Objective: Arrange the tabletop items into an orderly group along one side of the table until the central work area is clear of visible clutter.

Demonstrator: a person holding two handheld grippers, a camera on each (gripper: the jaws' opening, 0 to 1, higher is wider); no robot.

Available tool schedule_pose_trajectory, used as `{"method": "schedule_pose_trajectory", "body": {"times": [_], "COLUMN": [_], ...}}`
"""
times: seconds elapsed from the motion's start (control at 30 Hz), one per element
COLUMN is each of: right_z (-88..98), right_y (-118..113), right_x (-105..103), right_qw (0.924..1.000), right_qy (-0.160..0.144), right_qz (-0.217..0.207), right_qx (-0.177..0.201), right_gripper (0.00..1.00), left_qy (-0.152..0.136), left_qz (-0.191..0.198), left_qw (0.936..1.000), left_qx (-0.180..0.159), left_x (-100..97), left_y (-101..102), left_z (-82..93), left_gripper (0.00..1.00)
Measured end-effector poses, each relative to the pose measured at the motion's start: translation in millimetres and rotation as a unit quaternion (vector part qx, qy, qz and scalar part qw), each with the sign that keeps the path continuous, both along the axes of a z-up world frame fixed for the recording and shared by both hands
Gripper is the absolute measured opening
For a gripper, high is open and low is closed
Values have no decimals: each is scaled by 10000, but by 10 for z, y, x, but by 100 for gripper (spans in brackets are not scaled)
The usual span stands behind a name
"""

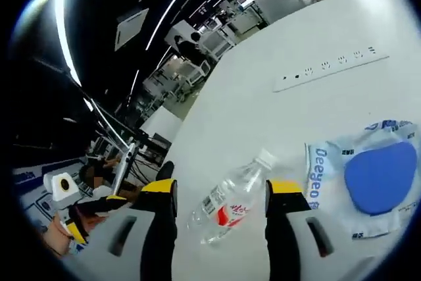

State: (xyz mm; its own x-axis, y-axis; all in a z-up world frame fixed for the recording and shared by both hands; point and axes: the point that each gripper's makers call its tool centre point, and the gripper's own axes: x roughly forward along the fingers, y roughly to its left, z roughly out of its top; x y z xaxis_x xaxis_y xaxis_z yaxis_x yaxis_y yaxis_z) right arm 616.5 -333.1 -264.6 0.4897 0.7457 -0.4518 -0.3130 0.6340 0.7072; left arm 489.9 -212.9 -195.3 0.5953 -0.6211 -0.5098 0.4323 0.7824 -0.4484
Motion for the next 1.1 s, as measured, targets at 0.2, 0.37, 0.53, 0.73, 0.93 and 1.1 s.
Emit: {"method": "schedule_pose_trajectory", "body": {"times": [0.2,0.37,0.53,0.73,0.93,1.1], "right_z": [-125,-218,-253,-313,-396,-454], "right_y": [25,42,50,65,109,113], "right_x": [85,126,170,203,199,281], "right_qw": [9993,9977,9969,9951,9933,9898], "right_qy": [264,511,593,780,979,1152], "right_qz": [-183,-304,-382,-461,-512,-721], "right_qx": [175,310,358,386,346,429], "right_gripper": [52,51,51,50,46,43], "left_qy": [32,10,-1,-14,-16,-19], "left_qz": [-69,-122,-139,-109,-167,-149], "left_qw": [9999,9999,9998,9997,9995,9994], "left_qx": [-83,-113,-160,-223,-271,-307], "left_x": [24,63,108,150,156,171], "left_y": [-24,-40,-30,-33,-52,-35], "left_z": [-63,-88,-103,-126,-163,-187], "left_gripper": [85,85,85,84,84,83]}}
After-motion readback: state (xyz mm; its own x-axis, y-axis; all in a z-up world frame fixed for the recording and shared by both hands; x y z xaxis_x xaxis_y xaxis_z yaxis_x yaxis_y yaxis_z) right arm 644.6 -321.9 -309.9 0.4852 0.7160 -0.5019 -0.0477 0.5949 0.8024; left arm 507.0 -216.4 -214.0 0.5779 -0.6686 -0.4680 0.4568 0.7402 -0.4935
